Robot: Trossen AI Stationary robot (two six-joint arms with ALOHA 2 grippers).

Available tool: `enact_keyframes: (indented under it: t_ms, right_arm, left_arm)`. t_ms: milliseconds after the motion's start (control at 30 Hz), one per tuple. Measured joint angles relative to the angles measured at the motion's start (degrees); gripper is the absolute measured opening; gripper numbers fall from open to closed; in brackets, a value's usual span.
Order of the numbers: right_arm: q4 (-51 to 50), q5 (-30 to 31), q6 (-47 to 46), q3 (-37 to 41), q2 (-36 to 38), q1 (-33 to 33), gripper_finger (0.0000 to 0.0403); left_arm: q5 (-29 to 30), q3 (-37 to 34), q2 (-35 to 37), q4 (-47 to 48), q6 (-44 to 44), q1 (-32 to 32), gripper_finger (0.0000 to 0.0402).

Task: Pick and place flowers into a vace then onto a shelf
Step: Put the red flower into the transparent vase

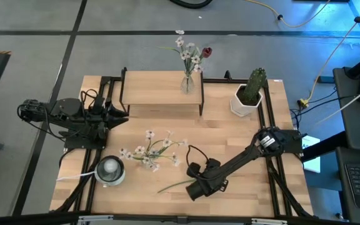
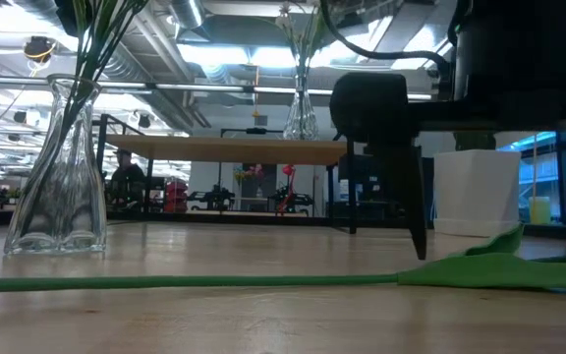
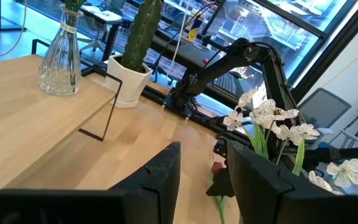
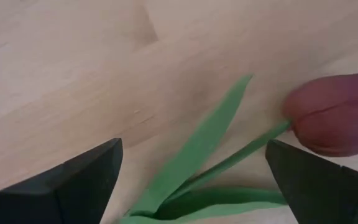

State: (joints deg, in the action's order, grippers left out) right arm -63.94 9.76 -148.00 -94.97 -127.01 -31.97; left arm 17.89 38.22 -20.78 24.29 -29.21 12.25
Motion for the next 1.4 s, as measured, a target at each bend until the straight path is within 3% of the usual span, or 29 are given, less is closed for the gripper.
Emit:
enact_keyframes:
  t_ms: [300, 567, 833, 1400]
  right_arm:
    - [-0.58, 0.16, 6.82, -0.25, -1.04, 0.82, 0.0399]
    - [-1.38, 1.15, 29.70, -0.08, -1.15, 3.67, 0.0399]
    - [-1.41, 7.24, 49.93, 0.03, -1.26, 5.20, 0.0399]
    - [0.71, 8.08, 50.57, 0.12, -1.30, 5.18, 0.0399]
  left_arm:
    - [0.04, 0.00, 0.00, 0.02, -0.01, 0.01, 0.0127]
    - [0.06, 0.00, 0.00, 0.02, -0.02, 0.00, 0.0127]
    - [0.07, 0.00, 0.00, 0.00, -0.02, 0.02, 0.0127]
    - [0.05, 0.00, 0.00, 0.00, -0.04, 0.00, 0.0127]
